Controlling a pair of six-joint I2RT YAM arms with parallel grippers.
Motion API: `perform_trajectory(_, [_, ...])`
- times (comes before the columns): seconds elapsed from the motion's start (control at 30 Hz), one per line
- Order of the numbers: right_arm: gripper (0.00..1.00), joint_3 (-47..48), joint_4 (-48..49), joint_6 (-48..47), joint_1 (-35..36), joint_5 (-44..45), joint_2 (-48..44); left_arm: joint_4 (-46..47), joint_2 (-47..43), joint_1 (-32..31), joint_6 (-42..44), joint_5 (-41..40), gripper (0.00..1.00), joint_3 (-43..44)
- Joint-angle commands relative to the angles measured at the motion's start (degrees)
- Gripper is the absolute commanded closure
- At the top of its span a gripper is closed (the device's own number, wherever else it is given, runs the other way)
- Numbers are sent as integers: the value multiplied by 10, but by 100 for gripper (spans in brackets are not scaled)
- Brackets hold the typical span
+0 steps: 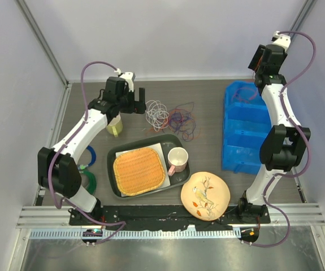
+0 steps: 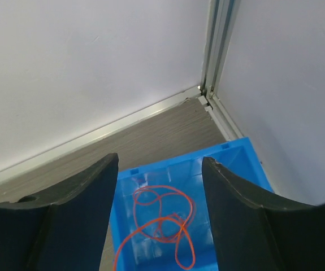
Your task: Untangle the cables
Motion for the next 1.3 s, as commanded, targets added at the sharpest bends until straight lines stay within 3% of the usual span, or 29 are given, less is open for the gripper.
perform_trajectory(0.0, [32,-24,50,20,2,-34,-89,2,-15,1,-4,0,0,14])
perform_trajectory(0.47, [29,-88,73,57,2,-150,-181,32,-32,1,-16,30,0,-17])
perform_trajectory(0.67, [29,-88,68,61,2,-115,-182,29,-19,0,-20,27,0,-13])
perform_trajectory(0.83, [29,-45,-17,59,2,-92,-145,31,-13,1,-24,36,0,-13])
perform_trajectory(1.0, [34,25,-238,32,26,-61,-88,37,-12,1,-44,53,0,-33])
perform_trajectory(1.07, [37,4,-269,33,42,-34,-100,46,-19,0,-58,59,0,-57])
perform_trajectory(1.17, [37,-96,-223,49,65,37,-150,65,-36,0,-70,61,0,-94])
perform_trajectory(1.27, [36,-174,-204,62,65,9,-181,74,-60,0,-70,64,0,-124])
